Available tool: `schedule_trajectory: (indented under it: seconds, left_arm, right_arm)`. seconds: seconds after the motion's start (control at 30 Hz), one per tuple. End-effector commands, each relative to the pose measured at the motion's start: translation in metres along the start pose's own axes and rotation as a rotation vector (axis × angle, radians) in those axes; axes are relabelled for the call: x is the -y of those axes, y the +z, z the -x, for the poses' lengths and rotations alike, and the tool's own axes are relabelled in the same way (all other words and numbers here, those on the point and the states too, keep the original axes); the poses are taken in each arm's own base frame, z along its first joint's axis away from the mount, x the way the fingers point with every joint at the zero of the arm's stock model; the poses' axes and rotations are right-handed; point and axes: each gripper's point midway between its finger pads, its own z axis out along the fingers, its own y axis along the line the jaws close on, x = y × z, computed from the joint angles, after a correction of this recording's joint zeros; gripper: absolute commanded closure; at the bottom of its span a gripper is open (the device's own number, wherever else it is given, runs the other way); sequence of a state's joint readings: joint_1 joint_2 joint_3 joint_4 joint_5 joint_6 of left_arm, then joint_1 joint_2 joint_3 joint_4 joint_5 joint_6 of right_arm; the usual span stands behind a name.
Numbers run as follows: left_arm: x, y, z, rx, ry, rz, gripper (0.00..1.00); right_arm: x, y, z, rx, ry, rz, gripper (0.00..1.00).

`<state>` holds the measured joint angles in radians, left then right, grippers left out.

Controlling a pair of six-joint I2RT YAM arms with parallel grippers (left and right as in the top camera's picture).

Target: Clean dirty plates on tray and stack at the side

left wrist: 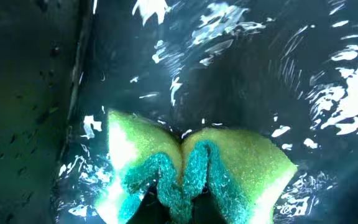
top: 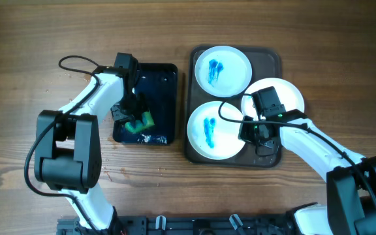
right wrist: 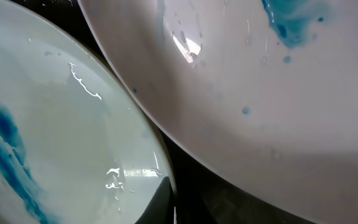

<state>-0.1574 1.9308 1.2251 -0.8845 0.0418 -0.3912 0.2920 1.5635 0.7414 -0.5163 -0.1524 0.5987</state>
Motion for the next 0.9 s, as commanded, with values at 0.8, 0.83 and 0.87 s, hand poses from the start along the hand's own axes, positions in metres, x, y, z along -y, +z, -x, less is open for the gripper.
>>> schedule_trajectory:
  seconds: [0.8,0.83,0.87]
  left_arm:
    - [0.229,-0.009,-0.074,0.108,0.369,-0.46,0.96]
    - [0.217,0.002,-0.066,0.135,0.349,-0.382,0.96]
    - [0.193,0.009,-0.051,0.204,0.32,-0.241,0.96]
  right_arm:
    - [0.012,0.003,0.005,0.023,0.008,-0.062,0.96]
    - [0.012,0.003,0.004,0.023,0.008,-0.061,0.96]
    - [0.011,0.003,0.004,0.019,0.008,-0.055,0.96]
